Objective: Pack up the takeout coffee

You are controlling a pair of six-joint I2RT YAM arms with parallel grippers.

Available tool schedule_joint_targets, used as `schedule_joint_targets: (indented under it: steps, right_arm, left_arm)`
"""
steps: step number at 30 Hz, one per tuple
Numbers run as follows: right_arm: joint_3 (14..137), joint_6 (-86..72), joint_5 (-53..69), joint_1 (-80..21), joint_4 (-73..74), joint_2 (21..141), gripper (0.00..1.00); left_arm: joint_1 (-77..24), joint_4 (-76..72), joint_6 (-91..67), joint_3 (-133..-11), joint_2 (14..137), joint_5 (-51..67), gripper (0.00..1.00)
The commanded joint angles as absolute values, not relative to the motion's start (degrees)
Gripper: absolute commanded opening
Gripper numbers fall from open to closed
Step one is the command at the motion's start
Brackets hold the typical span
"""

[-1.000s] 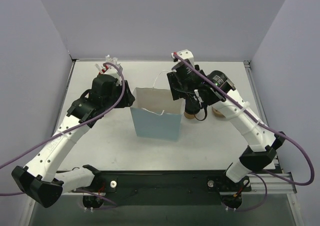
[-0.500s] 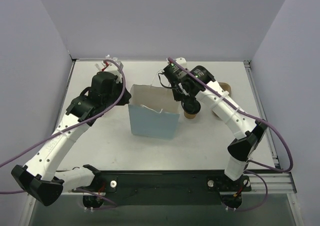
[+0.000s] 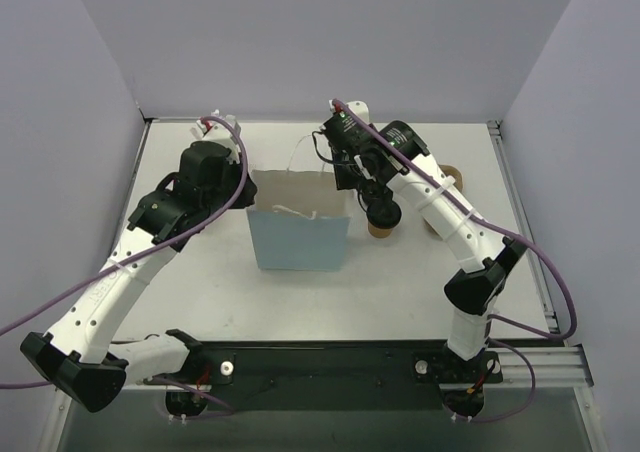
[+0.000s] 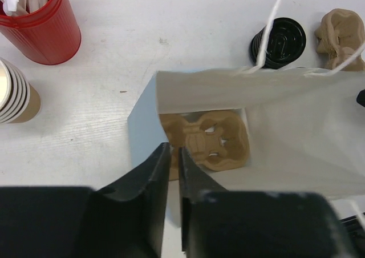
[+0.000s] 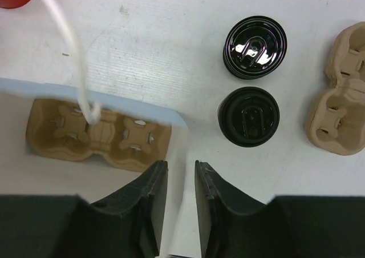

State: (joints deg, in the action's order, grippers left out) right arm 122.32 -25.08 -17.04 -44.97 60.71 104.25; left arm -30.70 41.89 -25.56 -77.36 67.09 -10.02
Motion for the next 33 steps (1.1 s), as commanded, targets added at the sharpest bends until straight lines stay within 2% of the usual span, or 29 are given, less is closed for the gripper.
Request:
schedule_joint_targets:
  steps: [1,3,10,17,22,28,33]
  right_arm:
    - [124.89,-25.40,-16.00,-44.21,62.93,104.42,0.31]
    - [125.07,-25.40,-16.35,-43.86,62.84,103.45,0.39]
    - [123.40,-22.33,-19.69,-41.84,62.49,99.94,0.47]
    - [118.04,-18.90,-16.09,-34.29,59.51,96.16,0.52]
    - [114.00,-17.84,-14.07,-32.17,57.13,94.40,0.57]
    - [105.22,-16.61,-8.97,-29.28,52.57,92.20,0.60]
    - [94.51,-13.46,-1.58,-25.67,42.83,89.83,0.68]
  left_arm:
    - [-30.94,42.36,-25.66,-78.75,66.18,-11.43,0.28]
    - [-31.02,42.28,-25.75,-78.75,65.66,-11.25,0.35]
    - [-30.94,44.47,-25.14,-78.75,65.13,-14.23,0.49]
    - [-30.76,47.54,-23.20,-80.42,65.04,-17.13,0.56]
    - [-30.67,46.14,-23.38,-77.96,65.30,-15.12,0.56]
    - [-29.53,46.32,-24.26,-77.26,66.88,-12.92,0.49]
    - [-29.00,45.70,-24.26,-76.11,66.89,-12.13,0.44]
